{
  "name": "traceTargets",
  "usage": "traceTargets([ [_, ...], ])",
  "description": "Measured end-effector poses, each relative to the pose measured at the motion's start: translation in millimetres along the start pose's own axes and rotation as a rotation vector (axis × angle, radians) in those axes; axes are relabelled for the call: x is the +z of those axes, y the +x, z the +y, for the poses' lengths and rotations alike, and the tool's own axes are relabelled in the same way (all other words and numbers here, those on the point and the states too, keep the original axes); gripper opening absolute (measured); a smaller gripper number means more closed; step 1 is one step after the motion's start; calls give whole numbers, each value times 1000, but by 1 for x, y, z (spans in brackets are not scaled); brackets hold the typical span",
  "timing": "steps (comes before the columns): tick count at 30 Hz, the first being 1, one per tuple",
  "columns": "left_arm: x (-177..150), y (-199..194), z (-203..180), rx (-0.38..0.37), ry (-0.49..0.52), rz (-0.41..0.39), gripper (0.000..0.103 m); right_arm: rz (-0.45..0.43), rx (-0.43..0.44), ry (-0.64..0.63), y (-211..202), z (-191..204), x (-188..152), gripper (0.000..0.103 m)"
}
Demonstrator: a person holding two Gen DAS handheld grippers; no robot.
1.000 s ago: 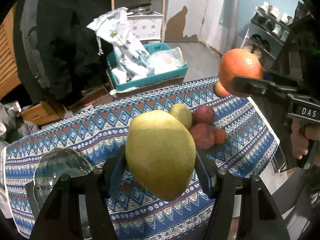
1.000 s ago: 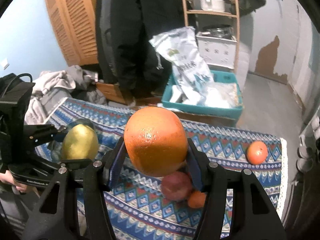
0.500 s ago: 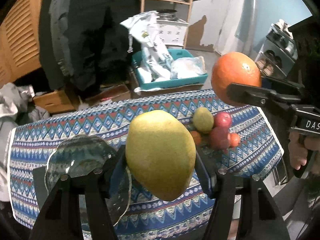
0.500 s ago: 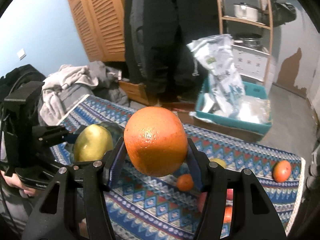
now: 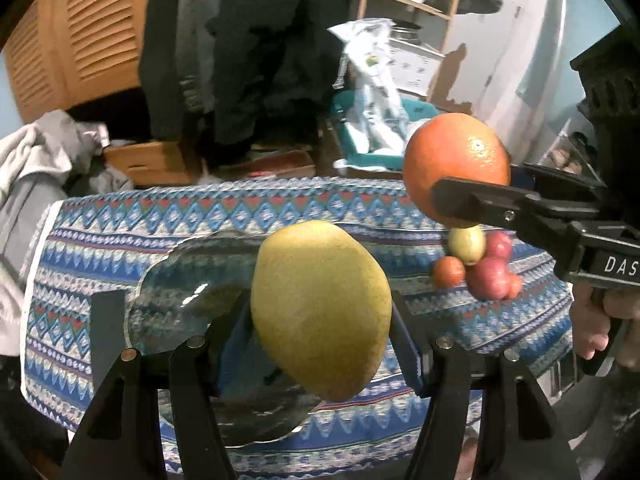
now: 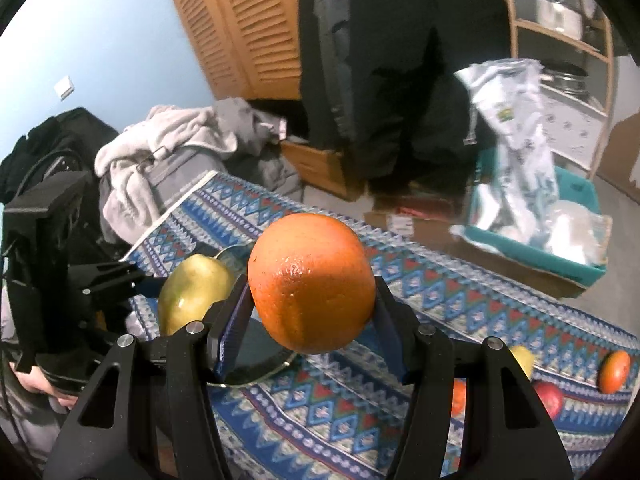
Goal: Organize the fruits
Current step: 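Carry the pear and orange over the glass bowl with both tools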
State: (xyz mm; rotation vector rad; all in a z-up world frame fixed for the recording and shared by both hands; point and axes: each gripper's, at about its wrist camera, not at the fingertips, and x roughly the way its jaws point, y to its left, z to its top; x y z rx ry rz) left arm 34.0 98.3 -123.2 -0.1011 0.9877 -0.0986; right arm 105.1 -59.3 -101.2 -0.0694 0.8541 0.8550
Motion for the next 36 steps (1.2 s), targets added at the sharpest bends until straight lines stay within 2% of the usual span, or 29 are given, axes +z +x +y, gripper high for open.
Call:
traceTargets([
  [7,-17,14,45,33,-90,43,66,73,57,0,48,15,6,59],
  [18,-48,46,84,91,-126,134,66,205,79,-11,118,31,-12,59],
  [25,-59,62,96,99,-152,185,66,302,63,-32,149,35,-37,59],
  [36,-76,91,94,94,-148,287,66,391,44,-44,172,31,-58,59],
])
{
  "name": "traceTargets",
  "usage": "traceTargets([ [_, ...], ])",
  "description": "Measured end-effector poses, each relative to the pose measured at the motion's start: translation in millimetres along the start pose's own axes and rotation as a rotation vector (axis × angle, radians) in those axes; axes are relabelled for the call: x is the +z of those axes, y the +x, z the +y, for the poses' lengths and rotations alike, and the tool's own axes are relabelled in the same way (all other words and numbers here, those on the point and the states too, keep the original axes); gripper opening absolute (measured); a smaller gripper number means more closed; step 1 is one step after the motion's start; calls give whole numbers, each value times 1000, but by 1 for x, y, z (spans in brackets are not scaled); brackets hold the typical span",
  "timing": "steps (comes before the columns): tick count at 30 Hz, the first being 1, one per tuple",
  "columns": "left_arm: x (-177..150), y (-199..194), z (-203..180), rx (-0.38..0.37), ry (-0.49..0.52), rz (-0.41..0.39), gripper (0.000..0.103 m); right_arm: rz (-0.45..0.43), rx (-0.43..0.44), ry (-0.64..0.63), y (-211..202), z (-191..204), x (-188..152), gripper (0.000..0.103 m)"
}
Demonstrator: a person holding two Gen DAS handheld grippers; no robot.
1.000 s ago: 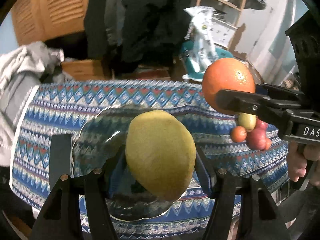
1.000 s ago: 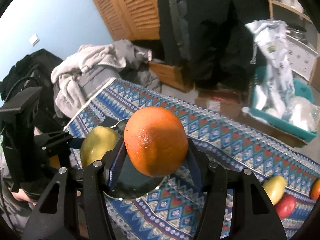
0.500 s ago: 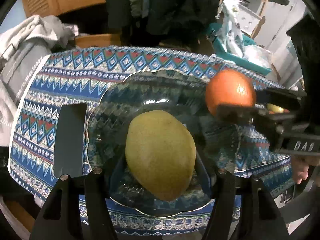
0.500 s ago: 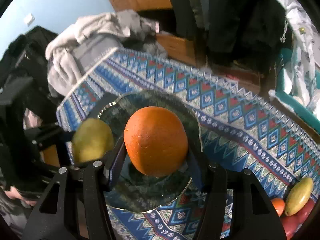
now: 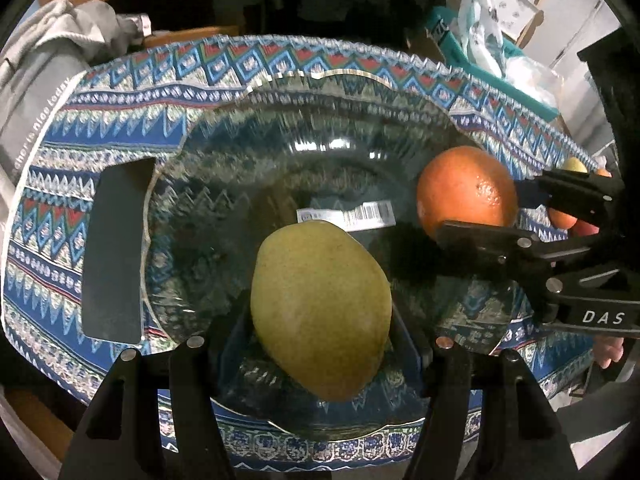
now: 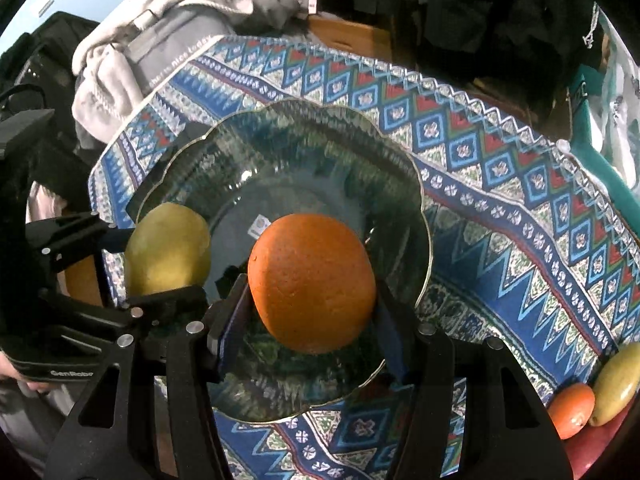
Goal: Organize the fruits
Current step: 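Carry the pear and orange over the glass bowl with both tools, then open both tools to drop the pear and orange into the bowl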
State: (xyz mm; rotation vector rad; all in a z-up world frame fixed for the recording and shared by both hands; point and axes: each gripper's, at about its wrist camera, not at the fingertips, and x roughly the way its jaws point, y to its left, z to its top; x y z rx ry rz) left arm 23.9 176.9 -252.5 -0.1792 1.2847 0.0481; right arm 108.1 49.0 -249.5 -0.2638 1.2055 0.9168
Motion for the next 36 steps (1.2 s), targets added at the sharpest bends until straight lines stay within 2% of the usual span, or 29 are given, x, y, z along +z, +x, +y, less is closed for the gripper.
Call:
traceTargets([
  [8,-2,14,4,8,-27,63,66,29,1,-21,10,7,-4,59],
  [11,-2,17,6,3,-47,81,66,7,18,-22,6,9,-4,59],
  [18,5,-11,5,-1,-41,9,67,-24,21,-2,-6,5,-1,59],
  [23,9,-29,4,13,-37,-52,73,-74,24,19,-30,4,2,59],
  [32,22,-55,-12,4,-18,-124,73,-169,-33,28,-82,0,2,59],
  [36,25,-68,-24,-4,-4,-154,73,-201,-76,25,-105,-3,-1,65],
])
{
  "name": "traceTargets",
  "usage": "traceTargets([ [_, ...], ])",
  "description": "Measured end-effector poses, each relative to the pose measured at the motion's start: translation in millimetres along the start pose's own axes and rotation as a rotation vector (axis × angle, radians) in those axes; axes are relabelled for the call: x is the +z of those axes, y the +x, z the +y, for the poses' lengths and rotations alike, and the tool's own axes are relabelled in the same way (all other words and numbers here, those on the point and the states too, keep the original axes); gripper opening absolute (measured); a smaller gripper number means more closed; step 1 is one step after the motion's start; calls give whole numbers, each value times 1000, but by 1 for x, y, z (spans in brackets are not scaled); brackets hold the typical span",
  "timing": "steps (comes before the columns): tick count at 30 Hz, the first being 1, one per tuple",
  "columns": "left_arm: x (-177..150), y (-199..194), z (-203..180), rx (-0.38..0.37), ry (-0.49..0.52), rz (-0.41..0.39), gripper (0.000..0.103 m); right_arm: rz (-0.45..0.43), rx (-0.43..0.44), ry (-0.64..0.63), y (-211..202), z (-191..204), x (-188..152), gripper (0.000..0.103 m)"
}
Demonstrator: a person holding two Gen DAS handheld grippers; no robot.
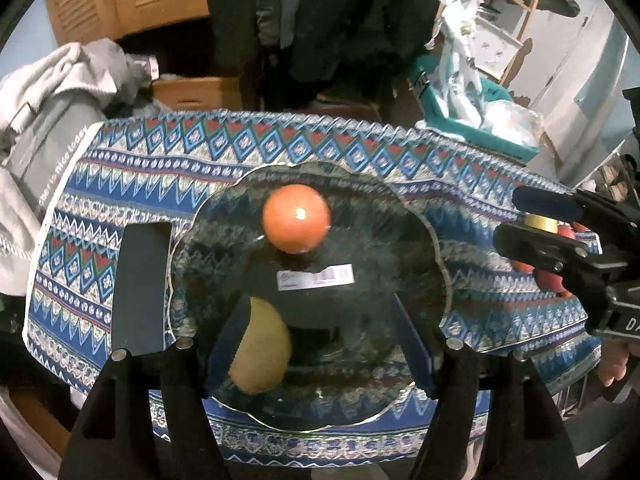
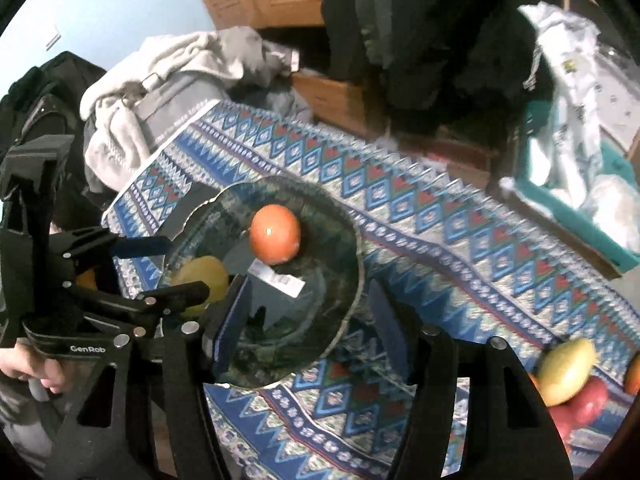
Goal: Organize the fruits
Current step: 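Open both tools to drop the pear and orange into the bowl, then move the right tool to the large orange while the left tool approaches the tangerine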
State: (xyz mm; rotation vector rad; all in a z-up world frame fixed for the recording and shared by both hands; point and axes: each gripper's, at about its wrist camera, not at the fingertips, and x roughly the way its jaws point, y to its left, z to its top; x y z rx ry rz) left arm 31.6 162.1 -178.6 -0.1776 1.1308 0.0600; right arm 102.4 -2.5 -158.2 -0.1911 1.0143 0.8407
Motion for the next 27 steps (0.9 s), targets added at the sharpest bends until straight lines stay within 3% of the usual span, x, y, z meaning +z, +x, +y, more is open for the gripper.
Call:
traceTargets([
  [2,3,-5,-8,-10,11,-11,74,-11,-23,0,-11,-2,-1,70],
  [13,13,-31,-65,-76,99,-62,76,-80,-101,26,-69,-21,-15,75],
  [27,22,-54,-131,-124,211,-112,77,-147,-203,131,-136,-79,-46,79],
])
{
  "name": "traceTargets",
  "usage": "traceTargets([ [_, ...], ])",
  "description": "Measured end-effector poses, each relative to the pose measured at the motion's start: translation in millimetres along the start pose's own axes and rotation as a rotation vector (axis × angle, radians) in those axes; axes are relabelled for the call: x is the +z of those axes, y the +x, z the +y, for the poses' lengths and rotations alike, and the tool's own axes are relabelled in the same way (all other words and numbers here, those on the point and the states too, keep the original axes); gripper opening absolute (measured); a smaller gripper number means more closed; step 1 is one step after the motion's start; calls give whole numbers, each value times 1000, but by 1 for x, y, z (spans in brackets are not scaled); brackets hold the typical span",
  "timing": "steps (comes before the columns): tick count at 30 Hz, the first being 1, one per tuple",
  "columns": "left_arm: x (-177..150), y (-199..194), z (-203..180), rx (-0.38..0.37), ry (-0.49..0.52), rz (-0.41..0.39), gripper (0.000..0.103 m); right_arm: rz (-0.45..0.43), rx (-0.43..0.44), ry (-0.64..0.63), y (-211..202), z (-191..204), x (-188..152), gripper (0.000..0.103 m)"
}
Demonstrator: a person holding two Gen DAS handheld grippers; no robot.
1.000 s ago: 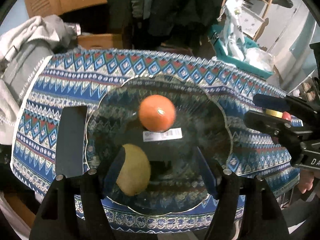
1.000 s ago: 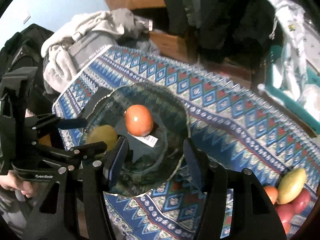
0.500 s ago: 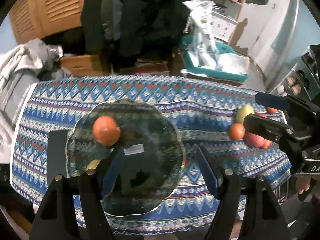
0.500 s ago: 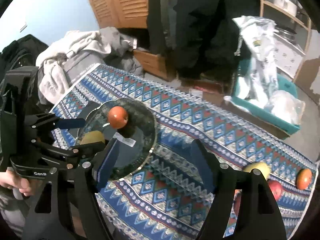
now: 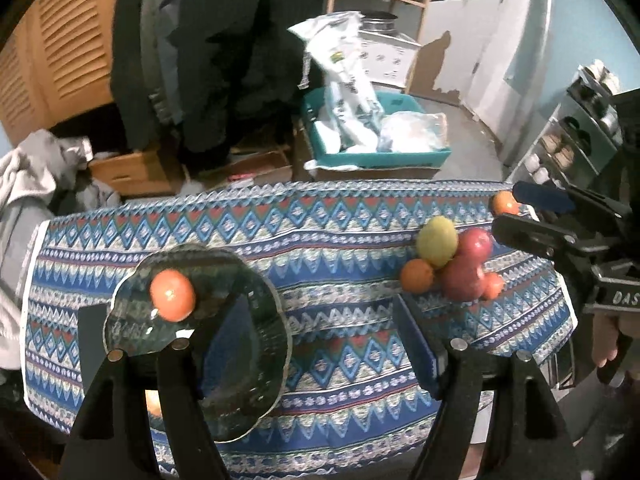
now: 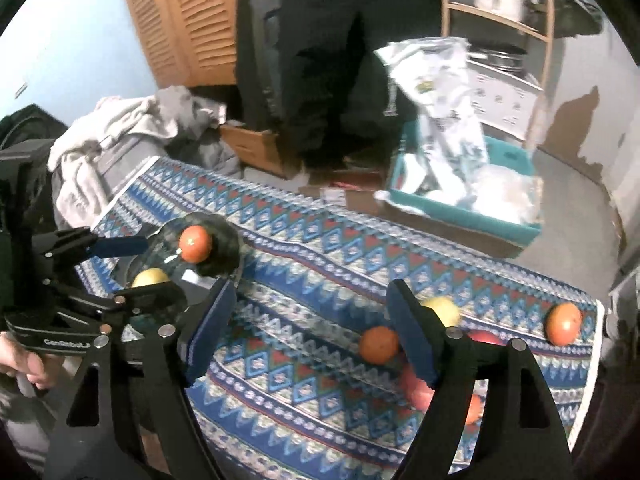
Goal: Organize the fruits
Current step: 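Move the right tool to the large orange while the left tool approaches the tangerine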
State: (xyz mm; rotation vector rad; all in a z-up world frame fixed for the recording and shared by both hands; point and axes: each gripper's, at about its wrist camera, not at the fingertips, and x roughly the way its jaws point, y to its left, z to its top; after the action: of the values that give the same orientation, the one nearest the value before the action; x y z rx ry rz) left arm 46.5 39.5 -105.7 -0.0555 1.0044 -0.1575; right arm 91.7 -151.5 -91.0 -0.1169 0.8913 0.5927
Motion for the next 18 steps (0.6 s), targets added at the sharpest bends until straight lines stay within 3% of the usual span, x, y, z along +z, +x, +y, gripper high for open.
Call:
traceTargets([
  [18,28,21,-75,-40,122,0,79,-39,-134,153,-51,-100,-34,84],
])
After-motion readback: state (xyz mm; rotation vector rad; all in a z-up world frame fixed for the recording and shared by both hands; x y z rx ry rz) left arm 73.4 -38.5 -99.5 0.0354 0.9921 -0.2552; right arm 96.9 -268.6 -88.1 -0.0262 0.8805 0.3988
